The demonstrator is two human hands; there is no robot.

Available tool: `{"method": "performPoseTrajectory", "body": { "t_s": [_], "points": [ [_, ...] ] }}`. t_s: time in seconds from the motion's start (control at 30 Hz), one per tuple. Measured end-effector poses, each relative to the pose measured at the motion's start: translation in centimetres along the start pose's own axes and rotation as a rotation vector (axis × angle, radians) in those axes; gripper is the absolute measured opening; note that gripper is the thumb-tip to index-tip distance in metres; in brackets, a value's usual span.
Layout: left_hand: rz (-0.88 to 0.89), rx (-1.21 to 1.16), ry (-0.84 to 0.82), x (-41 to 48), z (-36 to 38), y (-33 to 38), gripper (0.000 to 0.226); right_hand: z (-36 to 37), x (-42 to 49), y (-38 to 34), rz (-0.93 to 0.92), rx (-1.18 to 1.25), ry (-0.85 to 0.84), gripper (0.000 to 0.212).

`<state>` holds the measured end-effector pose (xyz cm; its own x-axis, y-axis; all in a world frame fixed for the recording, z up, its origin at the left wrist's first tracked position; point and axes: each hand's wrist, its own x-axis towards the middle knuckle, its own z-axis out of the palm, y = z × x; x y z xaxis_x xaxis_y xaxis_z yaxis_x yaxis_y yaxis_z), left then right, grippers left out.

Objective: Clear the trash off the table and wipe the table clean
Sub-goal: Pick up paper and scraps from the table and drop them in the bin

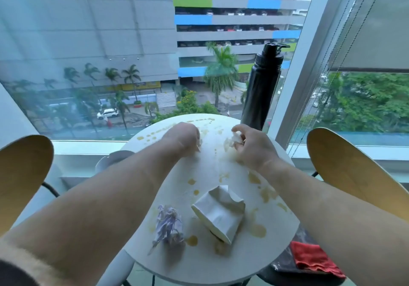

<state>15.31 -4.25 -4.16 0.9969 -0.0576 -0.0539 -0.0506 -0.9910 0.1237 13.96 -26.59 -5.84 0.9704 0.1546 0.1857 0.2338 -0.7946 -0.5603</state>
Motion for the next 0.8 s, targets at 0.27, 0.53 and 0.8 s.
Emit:
{"method": "performPoseTrajectory", "body": {
  "t_s": [0.27, 0.53, 0.8],
  "points": [
    [-0.102, -0.291, 0.299, -4.4, -0.7, -1.1, 0.016, -2.2, 0.3, -1.9, -0.009, 0.291, 0.095, 0.018],
    [-0.185, -0.801, 0.548, -11.7, -4.0, -1.3, 0.034, -2.3, -0.1, -5.7, 0.018, 0.662, 0.071, 0.017],
    [-0.398, -1.191, 0.661, -19.6, -6.1, -4.7, 0.023, 0.0, -2.9, -11.6, 0.088, 0.955, -0.081, 0.015]
  ]
}}
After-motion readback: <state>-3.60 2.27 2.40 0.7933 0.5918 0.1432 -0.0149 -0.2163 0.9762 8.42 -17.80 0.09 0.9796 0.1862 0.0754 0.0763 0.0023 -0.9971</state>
